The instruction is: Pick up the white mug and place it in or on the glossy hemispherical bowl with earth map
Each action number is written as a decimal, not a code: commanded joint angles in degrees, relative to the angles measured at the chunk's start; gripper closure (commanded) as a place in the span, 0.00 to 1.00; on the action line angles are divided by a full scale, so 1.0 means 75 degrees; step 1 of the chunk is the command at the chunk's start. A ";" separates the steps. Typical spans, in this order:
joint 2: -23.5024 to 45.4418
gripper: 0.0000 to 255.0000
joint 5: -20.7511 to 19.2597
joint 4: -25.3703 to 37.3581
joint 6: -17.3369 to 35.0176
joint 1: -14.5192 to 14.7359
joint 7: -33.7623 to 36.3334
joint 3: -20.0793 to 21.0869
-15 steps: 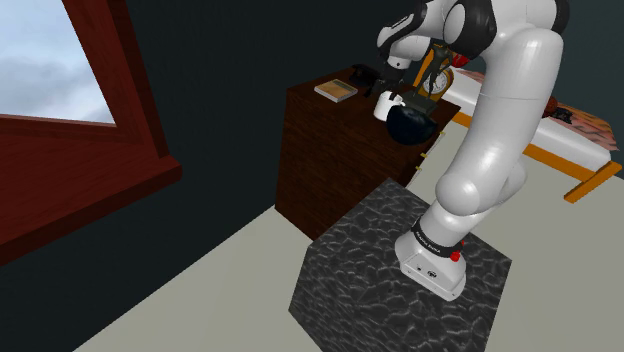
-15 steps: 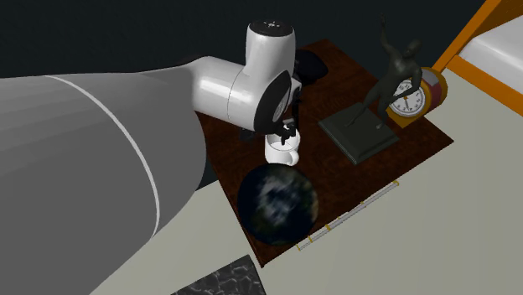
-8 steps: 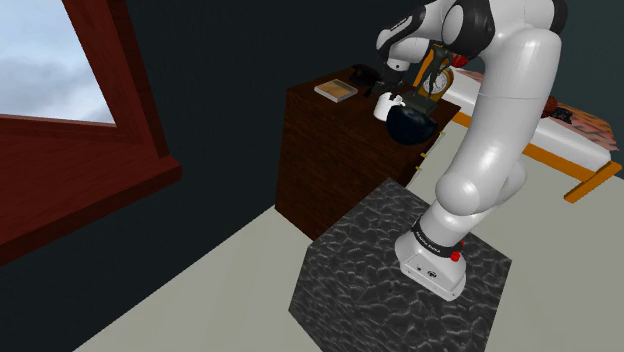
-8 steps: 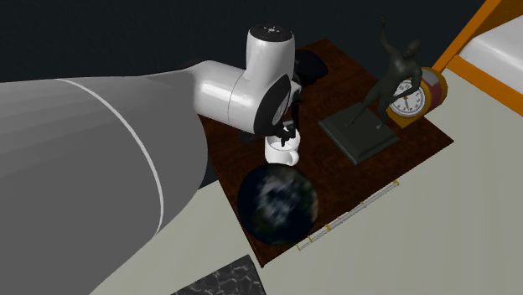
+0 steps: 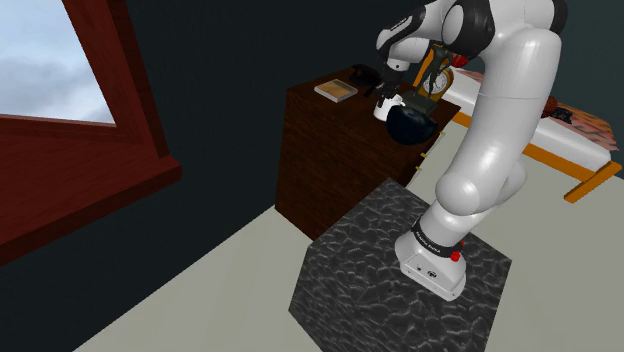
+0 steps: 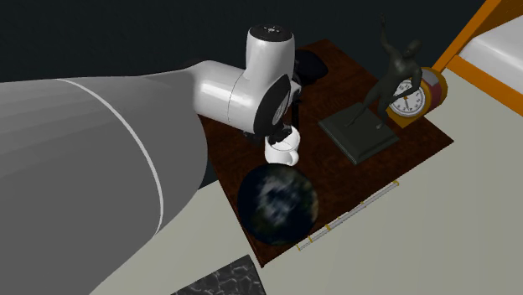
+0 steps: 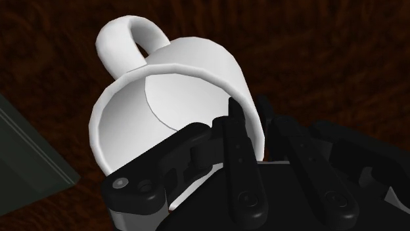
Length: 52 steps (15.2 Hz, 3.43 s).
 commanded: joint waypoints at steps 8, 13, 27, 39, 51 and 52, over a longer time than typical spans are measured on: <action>-0.0243 1.00 -0.0161 0.0208 -0.0422 0.0046 0.0103 -0.0072; -0.0454 1.00 -0.0300 0.0462 -0.0861 0.0082 0.0194 -0.0126; -0.0843 1.00 -0.0559 0.1427 -0.2160 0.0115 0.0370 -0.0219; -0.0899 1.00 -0.0615 0.2594 -0.3371 0.0056 0.0425 -0.0263; -0.3098 1.00 -0.1714 0.0862 -0.3548 0.0547 0.1073 -0.0181; -0.3459 1.00 -0.1887 0.0522 -0.3527 0.0583 0.1197 -0.0127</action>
